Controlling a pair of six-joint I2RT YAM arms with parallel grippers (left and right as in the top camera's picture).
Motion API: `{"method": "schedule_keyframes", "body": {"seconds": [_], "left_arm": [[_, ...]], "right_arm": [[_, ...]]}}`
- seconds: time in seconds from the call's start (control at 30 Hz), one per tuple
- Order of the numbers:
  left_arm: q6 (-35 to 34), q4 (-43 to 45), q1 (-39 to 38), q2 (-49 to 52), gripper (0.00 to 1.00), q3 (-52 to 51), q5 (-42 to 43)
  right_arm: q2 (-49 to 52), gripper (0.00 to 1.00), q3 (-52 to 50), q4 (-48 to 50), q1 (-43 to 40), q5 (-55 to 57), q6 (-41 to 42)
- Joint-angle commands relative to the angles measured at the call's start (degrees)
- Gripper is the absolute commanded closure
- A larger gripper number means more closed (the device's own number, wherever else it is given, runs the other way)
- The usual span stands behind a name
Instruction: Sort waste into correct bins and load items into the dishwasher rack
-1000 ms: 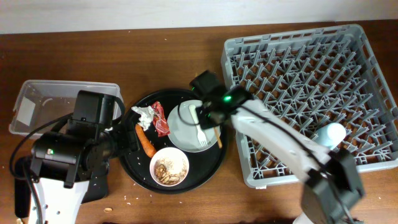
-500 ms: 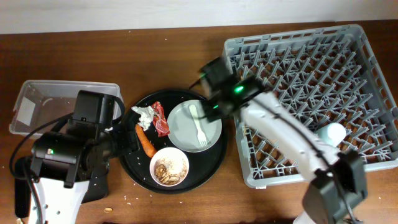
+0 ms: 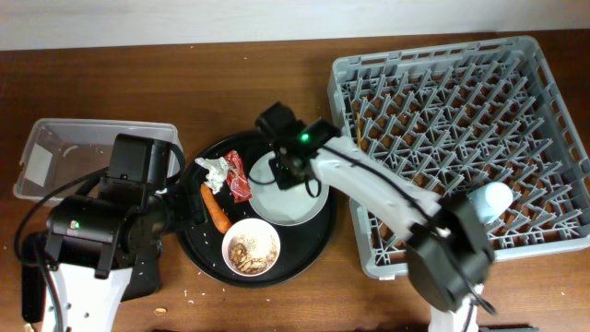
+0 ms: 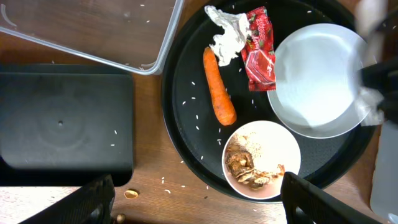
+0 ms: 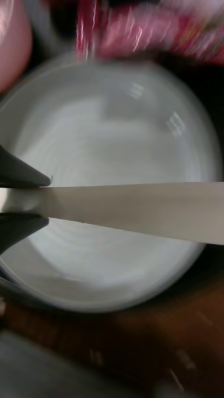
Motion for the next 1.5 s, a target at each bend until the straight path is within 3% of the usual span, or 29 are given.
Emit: {"method": "schedule_keyframes", "body": {"seconds": [0.0,0.07,0.17,0.23,0.3,0.33,0.4,0.6,0.7,0.83,0.9,0.93,1.03,1.1,1.3,1.4,1.47], "left_arm": [[0.5,0.02,0.26,0.09,0.15,-0.09,-0.37],[0.5,-0.09,0.26,0.09,0.15,-0.09,-0.37],[0.5,1.03,0.26,0.09,0.14,-0.09,-0.35],[0.5,0.94,0.26,0.09,0.13,-0.09,0.35],[0.5,1.09,0.24,0.09,0.13,-0.09,0.9],[0.5,1.22,0.26,0.09,0.08,-0.09,0.87],[0.5,1.22,0.24,0.09,0.08,-0.09,0.9],[0.5,1.44,0.15,0.09,0.08,-0.09,1.09],[0.5,1.44,0.15,0.09,0.08,-0.09,1.07],[0.5,1.42,0.15,0.09,0.08,-0.09,1.09],[0.5,1.42,0.15,0.09,0.08,-0.09,1.09],[0.5,1.46,0.15,0.09,0.08,-0.09,1.09],[0.5,1.46,0.15,0.09,0.08,-0.09,1.09],[0.5,1.46,0.15,0.09,0.08,-0.09,1.09],[0.5,1.46,0.15,0.09,0.08,-0.09,1.09],[0.5,1.44,0.15,0.09,0.08,-0.09,1.11],[0.5,1.4,0.15,0.09,0.08,-0.09,1.11]], "right_arm": [[-9.62,0.92,3.85,-3.63,-5.2,3.19,-0.5],[-13.07,0.92,3.85,-6.05,-12.39,3.72,-0.52],[-9.33,0.92,2.21,-9.38,-18.73,1.42,-6.19],[-6.88,0.89,0.48,-8.96,-18.34,0.33,-6.38],[-7.06,0.73,0.46,-6.73,-14.88,-5.09,-10.21],[-6.73,0.72,-0.24,-4.7,-12.24,-4.42,-9.86],[-3.65,0.72,-0.85,-0.15,-10.56,-2.95,-9.35],[5.38,0.72,-0.85,3.89,-20.48,-5.4,-10.67],[5.49,0.68,-0.85,8.37,-18.78,-7.28,-15.98],[8.48,0.68,-0.85,10.36,-19.45,6.54,-16.11],[8.66,0.68,-0.83,9.57,-24.85,3.58,-12.37],[8.13,0.63,-0.57,9.09,-26.93,-4.52,-14.03],[7.8,0.56,-0.48,9.18,-23.45,-7.61,-19.3],[8.63,0.54,-0.48,11.85,-18.62,-3.26,-22.69],[16.0,0.55,-0.48,14.45,-17.07,-3.15,-22.64],[16.04,0.85,-0.33,12.11,-17.11,-2.91,-19.87],[14.45,0.87,0.72,11.34,-17.42,-2.91,-17.18]]}}
